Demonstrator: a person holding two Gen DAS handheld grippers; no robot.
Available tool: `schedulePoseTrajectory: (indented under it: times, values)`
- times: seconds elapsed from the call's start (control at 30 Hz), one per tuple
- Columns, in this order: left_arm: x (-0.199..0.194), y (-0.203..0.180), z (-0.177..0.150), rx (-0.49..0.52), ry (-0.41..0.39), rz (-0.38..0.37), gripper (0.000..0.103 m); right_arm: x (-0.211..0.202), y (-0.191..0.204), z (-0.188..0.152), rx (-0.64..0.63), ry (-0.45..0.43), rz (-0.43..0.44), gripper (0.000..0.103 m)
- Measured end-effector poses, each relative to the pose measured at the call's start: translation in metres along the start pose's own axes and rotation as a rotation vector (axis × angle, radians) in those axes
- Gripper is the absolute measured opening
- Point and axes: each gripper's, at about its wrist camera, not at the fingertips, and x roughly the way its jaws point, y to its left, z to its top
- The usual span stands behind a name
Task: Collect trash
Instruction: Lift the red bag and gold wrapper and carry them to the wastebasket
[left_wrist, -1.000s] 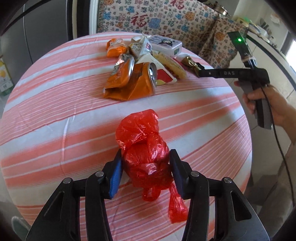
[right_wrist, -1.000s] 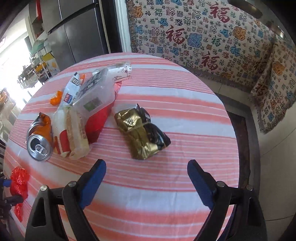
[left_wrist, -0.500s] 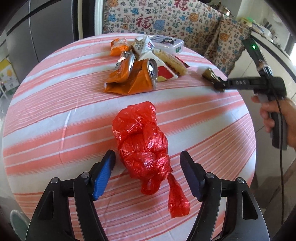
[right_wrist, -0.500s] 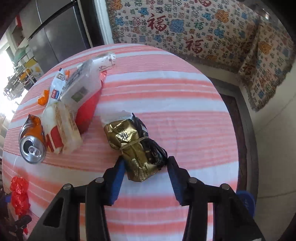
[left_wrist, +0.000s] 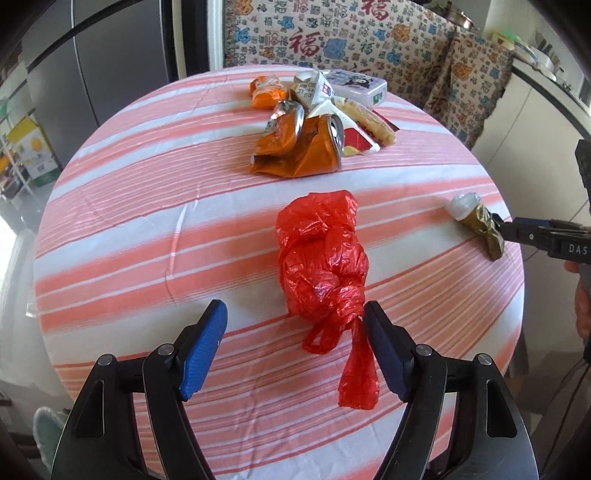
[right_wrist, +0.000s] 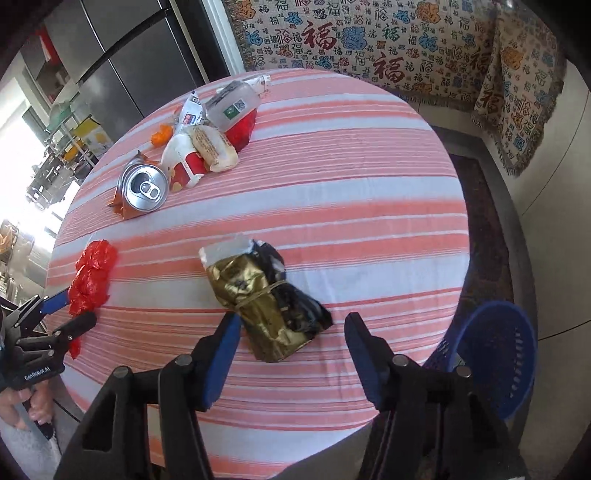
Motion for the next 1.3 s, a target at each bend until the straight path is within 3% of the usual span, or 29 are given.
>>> schedulePoseTrajectory:
  times: [0.13, 0.27, 0.47, 0.63, 0.73, 0.8, 0.83, 1.13, 1.3]
  values:
    - [-0.009, 0.007, 0.001, -0.014, -0.007, -0.070, 0.081, -0.012, -0.001, 0.006, -0.088, -0.016, -0.010, 0.067]
    - [-0.010, -0.002, 0.009, 0.021, 0.004, -0.120, 0.083, -0.014, 0.017, 0.008, -0.257, -0.016, 0.038, 0.068]
    - [0.010, -0.017, 0.022, 0.057, 0.056, -0.070, 0.083, 0.000, 0.038, 0.017, -0.418, 0.030, 0.015, 0.068]
    - [0.012, -0.017, 0.024, 0.047, 0.068, -0.047, 0.078, 0.019, 0.047, 0.029, -0.428, 0.078, 0.000, 0.068]
    - [0.013, -0.019, 0.026, 0.056, 0.073, -0.043, 0.066, 0.028, 0.052, 0.030, -0.432, 0.129, -0.005, 0.068]
    - [0.014, -0.021, 0.026, 0.062, 0.080, -0.046, 0.046, 0.029, 0.050, 0.031, -0.407, 0.156, -0.007, 0.058]
    - [0.014, -0.021, 0.026, 0.061, 0.079, -0.050, 0.046, 0.028, 0.047, 0.031, -0.384, 0.160, -0.003, 0.046]
    - [-0.008, -0.033, 0.030, 0.046, -0.002, -0.118, 0.043, -0.015, 0.024, 0.029, -0.199, 0.041, 0.056, 0.045]
    - [-0.017, -0.051, 0.031, 0.060, -0.022, -0.140, 0.043, -0.021, 0.014, 0.016, -0.119, 0.016, 0.080, 0.045]
